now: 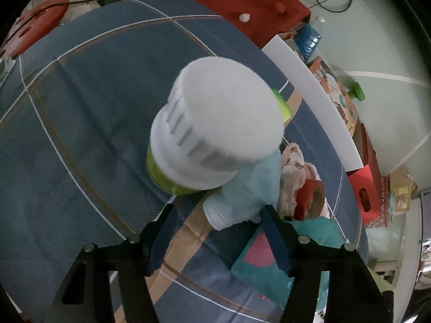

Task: Organize soft objects
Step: 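Grasp the yellow-green cloth with the right tool while the left tool grasps the blue face mask, then lift the cloth and face mask and carry both over the white tray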

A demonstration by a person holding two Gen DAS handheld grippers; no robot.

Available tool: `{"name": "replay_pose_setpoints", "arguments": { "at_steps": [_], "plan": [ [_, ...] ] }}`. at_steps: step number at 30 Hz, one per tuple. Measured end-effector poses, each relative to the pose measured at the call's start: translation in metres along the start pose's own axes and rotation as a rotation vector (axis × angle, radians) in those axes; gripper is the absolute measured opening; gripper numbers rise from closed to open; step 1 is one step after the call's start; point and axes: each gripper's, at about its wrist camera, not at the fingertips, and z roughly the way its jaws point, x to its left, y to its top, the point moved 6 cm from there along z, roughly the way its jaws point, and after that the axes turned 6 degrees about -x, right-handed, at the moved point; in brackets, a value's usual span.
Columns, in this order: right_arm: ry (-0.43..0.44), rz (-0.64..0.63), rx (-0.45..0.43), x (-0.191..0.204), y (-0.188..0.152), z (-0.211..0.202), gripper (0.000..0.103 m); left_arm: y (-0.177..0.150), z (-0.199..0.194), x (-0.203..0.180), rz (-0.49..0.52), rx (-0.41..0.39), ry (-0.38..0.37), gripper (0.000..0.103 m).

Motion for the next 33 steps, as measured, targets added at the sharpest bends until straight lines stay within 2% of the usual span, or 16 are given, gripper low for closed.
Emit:
{"name": "replay_pose_setpoints", "arguments": {
  "at_steps": [2, 6, 8, 14, 23, 33],
  "plan": [
    [0.0, 0.001, 0.003, 0.0, -0.001, 0.0, 0.006, 0.0, 0.001, 0.0, -0.006, 0.003, -0.01, 0.056],
    [0.002, 0.001, 0.007, 0.0, -0.001, 0.001, 0.006, 0.0, 0.0, 0.001, -0.008, -0.003, -0.016, 0.047],
    [0.002, 0.001, 0.007, 0.0, -0.001, 0.001, 0.006, -0.001, 0.0, 0.001, -0.007, -0.005, -0.018, 0.038],
    [0.001, 0.003, 0.012, -0.001, -0.002, 0.003, 0.006, -0.003, 0.0, 0.001, -0.009, -0.009, -0.019, 0.028],
    [0.001, 0.007, 0.006, -0.002, -0.002, 0.002, 0.006, -0.004, -0.007, -0.001, 0.008, -0.022, -0.017, 0.017],
    [0.017, 0.027, -0.027, -0.003, 0.006, -0.007, 0.006, -0.002, -0.025, -0.016, 0.058, -0.067, -0.041, 0.014]
  ]
}}
